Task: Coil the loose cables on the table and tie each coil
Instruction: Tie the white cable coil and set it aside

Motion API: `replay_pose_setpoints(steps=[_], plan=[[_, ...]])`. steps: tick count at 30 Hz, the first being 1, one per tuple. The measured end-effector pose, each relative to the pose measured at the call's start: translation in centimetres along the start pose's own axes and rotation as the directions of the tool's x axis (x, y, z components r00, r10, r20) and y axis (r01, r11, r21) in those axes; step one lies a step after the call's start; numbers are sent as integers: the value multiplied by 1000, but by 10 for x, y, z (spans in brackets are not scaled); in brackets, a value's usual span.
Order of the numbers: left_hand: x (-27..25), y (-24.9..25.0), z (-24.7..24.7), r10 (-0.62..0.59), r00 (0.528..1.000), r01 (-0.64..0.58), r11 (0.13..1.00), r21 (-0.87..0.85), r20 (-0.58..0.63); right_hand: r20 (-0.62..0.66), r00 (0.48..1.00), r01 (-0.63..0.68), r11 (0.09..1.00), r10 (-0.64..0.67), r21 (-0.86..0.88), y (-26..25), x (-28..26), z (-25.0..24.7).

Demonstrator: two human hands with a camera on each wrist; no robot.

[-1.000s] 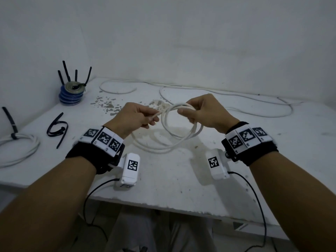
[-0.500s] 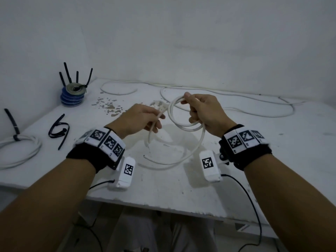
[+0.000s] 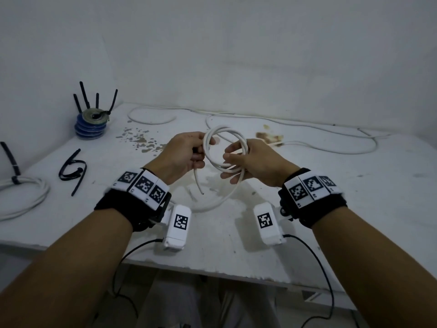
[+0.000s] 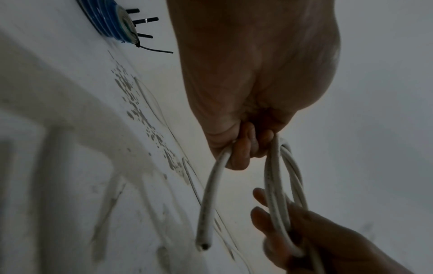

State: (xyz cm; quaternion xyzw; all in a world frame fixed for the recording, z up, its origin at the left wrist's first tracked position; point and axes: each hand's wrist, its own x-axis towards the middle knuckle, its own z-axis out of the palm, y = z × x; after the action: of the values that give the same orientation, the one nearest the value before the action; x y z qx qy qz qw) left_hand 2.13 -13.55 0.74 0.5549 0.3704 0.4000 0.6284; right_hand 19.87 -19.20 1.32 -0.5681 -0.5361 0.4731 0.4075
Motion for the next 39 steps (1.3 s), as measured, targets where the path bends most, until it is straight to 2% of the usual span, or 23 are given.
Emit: replay_pose_setpoints(steps=[4, 6, 13, 15, 17, 19, 21, 24, 27, 29, 32, 36, 39], plan=[[-1, 1, -12, -26, 998, 25, 1000, -14, -52, -112, 989, 70, 972, -97, -224, -1, 4, -14], [-1, 1, -19, -36, 997, 38, 999, 27, -65, -101, 986, 96, 944, -134, -317, -1, 3, -24], [1, -4, -28, -53, 989, 74, 985, 154, -140, -119, 976, 116, 904, -180, -413, -6, -1, -41], [0, -5, -29, -65, 991, 95, 960, 264, -121, -116, 967, 152, 880, -227, -449, -4, 3, -38], [-4, -3, -29, -81, 996, 87, 922, 377, -32, -113, 958, 181, 859, -265, -479, 0, 5, -35], [-9, 1, -25, -55, 996, 23, 908, 418, 64, -107, 955, 197, 863, -275, -466, 2, 7, -31], [-14, 6, -14, -29, 997, -4, 919, 394, 78, -101, 954, 209, 868, -283, -451, 0, 8, -24], [-14, 6, 6, 85, 996, -72, 883, 464, -8, -106, 934, 253, 844, -340, -473, -3, 13, -10], [-9, 0, 13, 221, 971, -146, 848, 509, -90, -166, 902, 287, 841, -398, -459, -6, 19, 0], [-8, 0, 10, 231, 968, -157, 868, 472, -103, -167, 896, 301, 840, -411, -452, -9, 19, 1], [-7, 7, 4, 172, 985, -145, 907, 394, -32, -116, 897, 313, 799, -426, -513, -15, 15, 0], [-7, 18, 11, 33, 999, -33, 967, 254, 3, -22, 870, 327, 611, -492, -721, -20, 14, 12], [-6, 21, 17, 91, 992, -80, 989, 121, -83, -65, 874, 224, 519, -482, -825, -19, 16, 20]])
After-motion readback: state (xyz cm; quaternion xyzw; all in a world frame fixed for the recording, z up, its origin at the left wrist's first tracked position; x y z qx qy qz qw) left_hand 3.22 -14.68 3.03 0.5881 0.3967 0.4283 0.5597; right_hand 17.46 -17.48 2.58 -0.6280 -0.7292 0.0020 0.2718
